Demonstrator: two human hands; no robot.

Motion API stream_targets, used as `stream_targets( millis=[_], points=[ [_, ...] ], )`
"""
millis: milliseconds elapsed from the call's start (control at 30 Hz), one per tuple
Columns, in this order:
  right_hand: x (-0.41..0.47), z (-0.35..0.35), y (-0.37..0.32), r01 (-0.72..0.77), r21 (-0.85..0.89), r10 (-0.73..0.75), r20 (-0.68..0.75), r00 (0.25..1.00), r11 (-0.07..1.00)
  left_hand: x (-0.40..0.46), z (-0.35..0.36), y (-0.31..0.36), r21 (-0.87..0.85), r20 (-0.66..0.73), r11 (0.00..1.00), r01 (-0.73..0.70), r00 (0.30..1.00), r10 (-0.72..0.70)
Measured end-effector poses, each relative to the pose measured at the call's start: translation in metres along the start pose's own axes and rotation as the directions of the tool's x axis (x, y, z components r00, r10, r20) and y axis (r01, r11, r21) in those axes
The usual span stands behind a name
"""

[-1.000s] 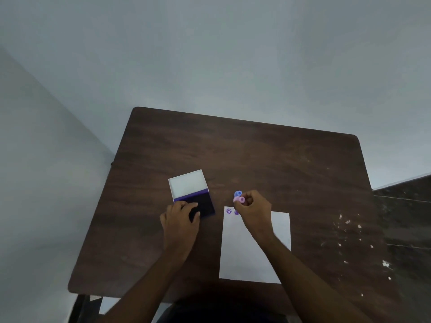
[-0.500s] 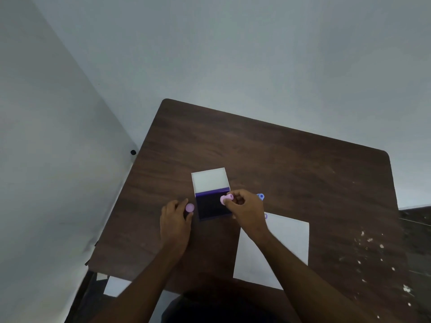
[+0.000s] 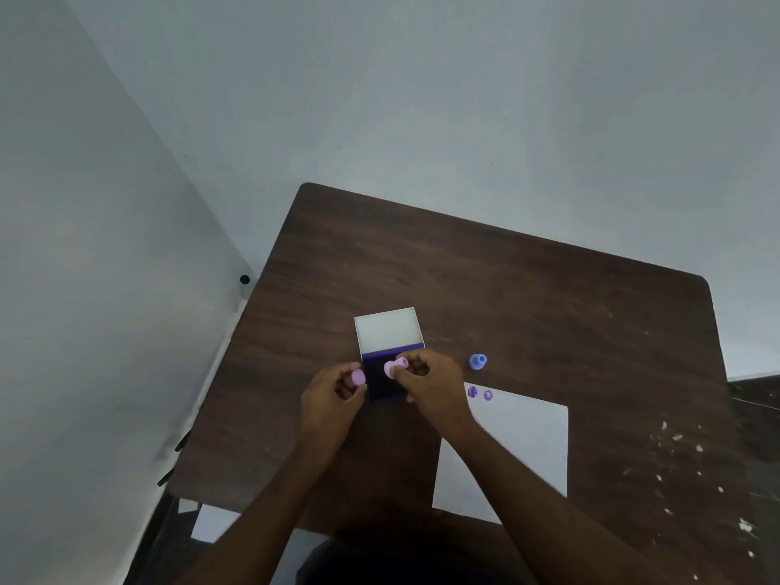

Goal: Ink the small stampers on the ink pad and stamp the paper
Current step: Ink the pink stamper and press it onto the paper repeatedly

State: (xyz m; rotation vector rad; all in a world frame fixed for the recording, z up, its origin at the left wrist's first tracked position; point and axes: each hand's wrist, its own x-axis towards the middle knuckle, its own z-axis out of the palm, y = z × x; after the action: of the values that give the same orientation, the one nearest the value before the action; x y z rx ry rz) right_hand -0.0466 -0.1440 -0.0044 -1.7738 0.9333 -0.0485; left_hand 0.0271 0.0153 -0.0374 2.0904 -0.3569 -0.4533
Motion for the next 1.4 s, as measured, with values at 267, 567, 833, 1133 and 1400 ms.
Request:
stream_targets(
  millis=[267,567,833,1133,1400],
  points=[
    [0.000,0.013,-0.006,-0.102,0.060,0.095,0.115,0.989,0.993,0.003,-0.013,0.013,-0.151,0.145,0.979,0.134,0.983,-0.112],
    [-0.002,0.016,-0.008,-0.100,0.122,0.083,0.141,0.987,0.987,0.005,-0.019,0.014,-0.220,0.191,0.966,0.136,0.977,-0.094],
    [-0.006,0.022,-0.007,-0.177,0.313,0.129,0.166,0.978,0.933,0.006,-0.026,0.018,-0.297,0.182,0.944,0.147,0.979,-0.095],
    [-0.007,0.018,-0.006,-0.236,0.381,0.156,0.230,0.961,0.894,0.011,-0.026,0.022,-0.224,0.204,0.961,0.159,0.972,-0.113],
    [-0.004,0.015,-0.009,-0.340,0.490,0.239,0.258,0.936,0.803,0.017,-0.025,0.030,-0.167,0.205,0.983,0.076,0.978,-0.041]
  ],
)
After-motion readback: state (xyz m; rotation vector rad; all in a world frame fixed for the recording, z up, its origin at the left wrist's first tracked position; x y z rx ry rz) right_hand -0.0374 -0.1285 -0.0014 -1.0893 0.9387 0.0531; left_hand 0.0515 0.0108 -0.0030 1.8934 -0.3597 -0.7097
